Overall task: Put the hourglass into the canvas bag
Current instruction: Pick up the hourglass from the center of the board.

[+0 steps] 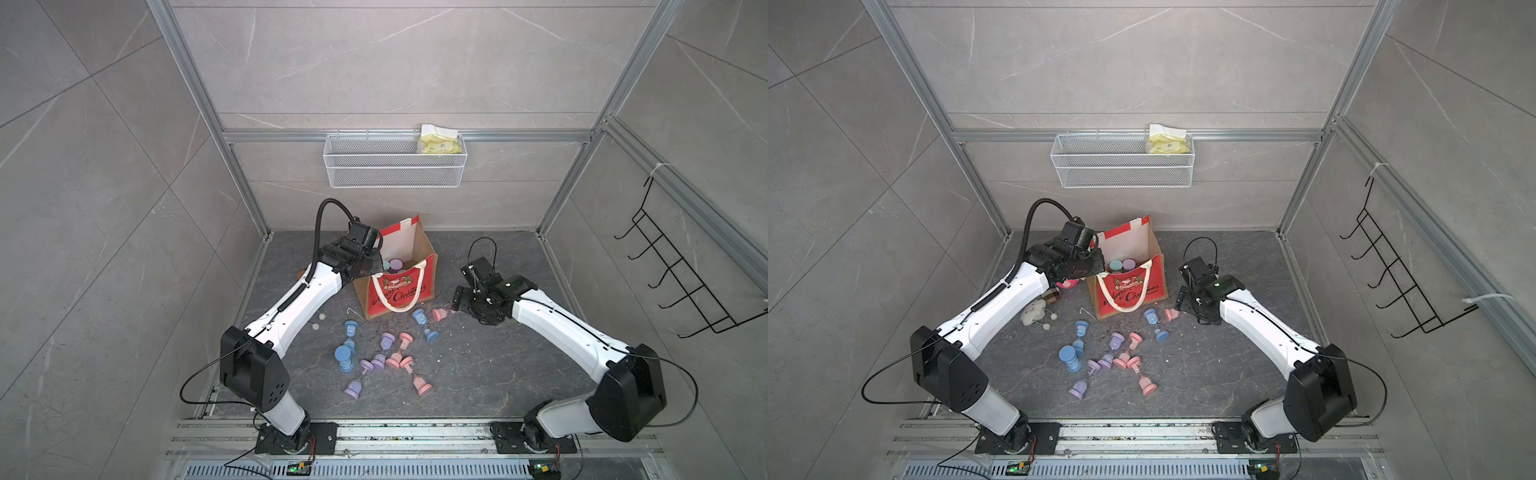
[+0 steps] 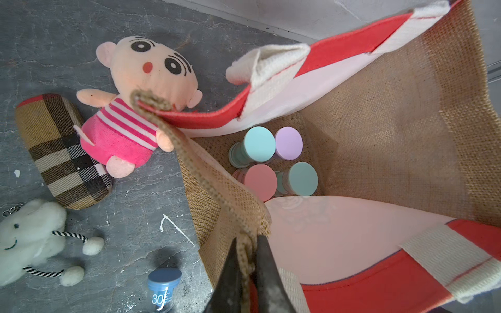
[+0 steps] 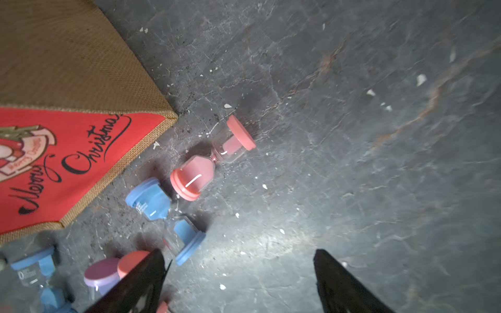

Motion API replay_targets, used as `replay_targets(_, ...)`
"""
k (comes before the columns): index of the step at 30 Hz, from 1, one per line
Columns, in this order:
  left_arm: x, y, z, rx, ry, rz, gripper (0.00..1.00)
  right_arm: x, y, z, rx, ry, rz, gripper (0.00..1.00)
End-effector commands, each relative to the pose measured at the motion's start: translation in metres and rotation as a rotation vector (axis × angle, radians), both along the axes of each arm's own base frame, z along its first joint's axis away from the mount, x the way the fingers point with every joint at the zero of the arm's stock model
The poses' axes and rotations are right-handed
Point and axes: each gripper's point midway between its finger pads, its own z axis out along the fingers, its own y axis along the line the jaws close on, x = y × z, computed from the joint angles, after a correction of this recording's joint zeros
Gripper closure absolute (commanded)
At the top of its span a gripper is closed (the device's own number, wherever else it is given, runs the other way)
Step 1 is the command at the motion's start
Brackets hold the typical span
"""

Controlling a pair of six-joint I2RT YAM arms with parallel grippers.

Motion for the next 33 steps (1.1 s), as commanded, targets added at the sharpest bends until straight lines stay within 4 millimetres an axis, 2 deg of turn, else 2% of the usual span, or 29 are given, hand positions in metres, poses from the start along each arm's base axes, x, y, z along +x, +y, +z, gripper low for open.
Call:
replay_targets(1,0.005,0.009,0.039,-0.050,-0.124,0.053,1.00,0.014,0.010,-0.018,0.085,-0.008,-0.129,0.10)
replay_targets(10,0.004,0.002,0.035,-0.076,-0.111,0.024,1.00,0.034,0.013,-0.068,0.094,0.061,-0.344,0.10)
replay_targets(13,0.004,0.000,0.036,-0.081,-0.111,0.014,1.00,0.041,0.016,-0.077,0.092,0.063,-0.364,0.11)
replay_targets(16,0.004,-0.001,0.036,-0.083,-0.109,0.007,1.00,0.049,0.017,-0.078,0.072,0.060,-0.360,0.12)
replay_targets(24,0.004,-0.002,0.035,-0.073,-0.109,-0.001,1.00,0.056,0.010,-0.097,0.022,0.086,-0.400,0.16)
replay_targets(33,0.002,-0.012,0.035,-0.094,-0.088,-0.052,1.00,0.064,0.008,-0.110,-0.013,0.111,-0.394,0.23)
